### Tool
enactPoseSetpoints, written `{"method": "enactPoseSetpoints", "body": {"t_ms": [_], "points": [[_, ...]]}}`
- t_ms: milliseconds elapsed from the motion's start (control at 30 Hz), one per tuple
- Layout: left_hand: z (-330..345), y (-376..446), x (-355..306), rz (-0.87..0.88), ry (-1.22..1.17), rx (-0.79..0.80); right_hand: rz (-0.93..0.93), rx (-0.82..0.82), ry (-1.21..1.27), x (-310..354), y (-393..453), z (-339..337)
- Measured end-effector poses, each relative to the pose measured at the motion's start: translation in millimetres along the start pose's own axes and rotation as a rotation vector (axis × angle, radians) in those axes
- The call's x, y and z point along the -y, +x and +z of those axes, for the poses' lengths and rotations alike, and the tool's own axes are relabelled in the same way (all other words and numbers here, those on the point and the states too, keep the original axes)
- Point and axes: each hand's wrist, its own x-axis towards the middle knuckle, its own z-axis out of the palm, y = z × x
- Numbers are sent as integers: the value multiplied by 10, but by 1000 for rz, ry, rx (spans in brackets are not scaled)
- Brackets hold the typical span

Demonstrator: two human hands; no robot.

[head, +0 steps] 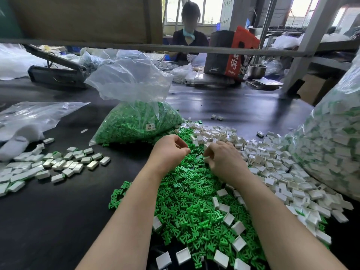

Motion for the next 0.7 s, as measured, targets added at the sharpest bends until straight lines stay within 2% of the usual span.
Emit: {"method": "enactPoseSetpoints", "body": {"t_ms": [100, 200, 267, 400, 500, 633, 700], "points": [[26, -2, -6, -34, -84, 27, -43, -109, 149, 41, -14, -54], [35, -12, -54, -130, -346, 124, -97, -252, 413, 134, -18, -168], [30, -11, -77, -170, -488, 171, -131, -279, 477, 179, -19, -210], [2, -8, -38, -161, -615, 195, -150, -284, 560, 186, -24, -219], [-62, -8, 14, -115, -691, 182, -102, -200, 522, 133, -26, -240], [-98, -9, 28, -63, -743, 176, -89, 160, 217, 123, -41, -190], [-92, -16, 17, -44, -724, 170, -101, 238, 111, 153, -34, -147]]}}
